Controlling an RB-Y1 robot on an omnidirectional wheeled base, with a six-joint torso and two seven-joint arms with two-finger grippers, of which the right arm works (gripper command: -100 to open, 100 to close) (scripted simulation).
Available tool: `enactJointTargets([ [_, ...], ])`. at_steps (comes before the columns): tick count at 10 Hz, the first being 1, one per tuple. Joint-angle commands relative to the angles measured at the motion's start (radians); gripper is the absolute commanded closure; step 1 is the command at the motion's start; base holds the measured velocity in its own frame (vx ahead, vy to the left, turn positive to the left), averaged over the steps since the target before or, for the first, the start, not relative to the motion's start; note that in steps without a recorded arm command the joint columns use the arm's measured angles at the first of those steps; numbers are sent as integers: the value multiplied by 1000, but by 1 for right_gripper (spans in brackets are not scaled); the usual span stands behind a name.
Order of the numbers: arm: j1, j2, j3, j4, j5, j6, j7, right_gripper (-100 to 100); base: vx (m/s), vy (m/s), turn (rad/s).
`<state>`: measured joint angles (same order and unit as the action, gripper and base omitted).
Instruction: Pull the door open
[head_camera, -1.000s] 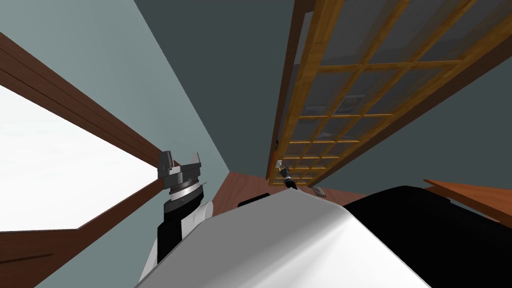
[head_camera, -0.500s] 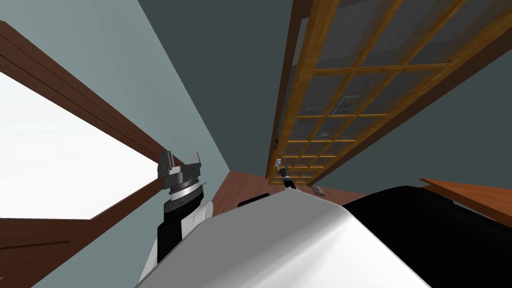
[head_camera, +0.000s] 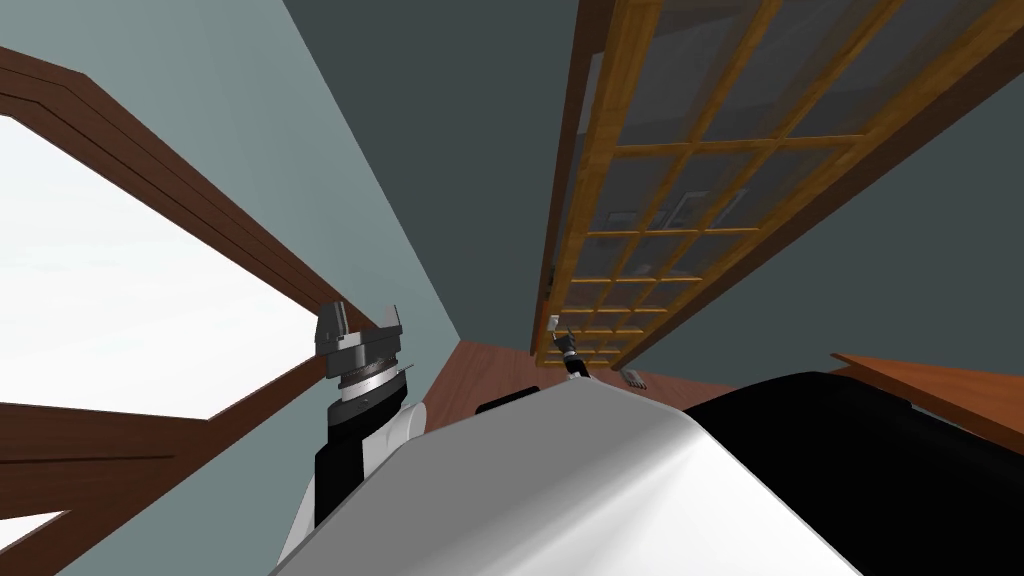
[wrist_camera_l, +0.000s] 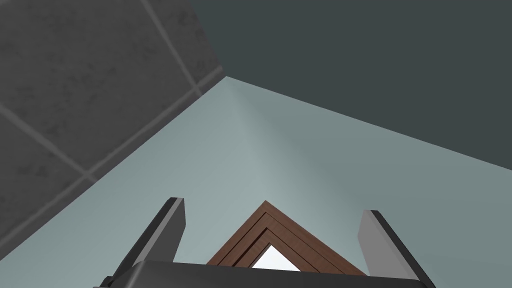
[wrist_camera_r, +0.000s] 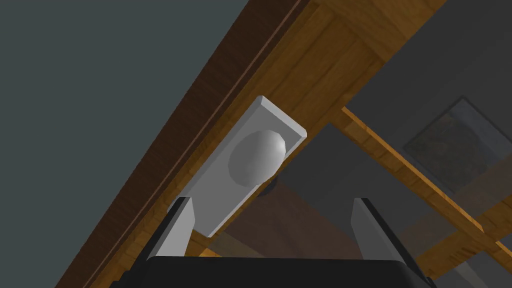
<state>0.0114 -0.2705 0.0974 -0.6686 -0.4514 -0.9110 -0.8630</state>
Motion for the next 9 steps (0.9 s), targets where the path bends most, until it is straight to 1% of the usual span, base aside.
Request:
enactJointTargets([
  [1, -3, 4, 10, -7, -19, 6, -50, -100, -49, -5, 10],
  [2, -7, 8, 20, -10, -35, 10, -76, -100, -77, -3, 18],
  [3, -7, 8, 20, -10, -35, 10, -91, -100, -61, -4, 4],
  [4, -11, 11, 29, -13, -51, 13, -126, -100, -56, -7, 7],
  [5, -11, 11, 29, -13, -51, 13, -132, -100, -43, -5, 7],
  [7, -19, 17, 46, -18, -82, 20, -199, -100, -62, -13, 14],
  [8, -19, 17, 46, -18, -82, 20, -214, -100, -56, -11, 4],
  [9, -23, 21, 54, -21, -97, 24, -251, -100, -56, -15, 6],
])
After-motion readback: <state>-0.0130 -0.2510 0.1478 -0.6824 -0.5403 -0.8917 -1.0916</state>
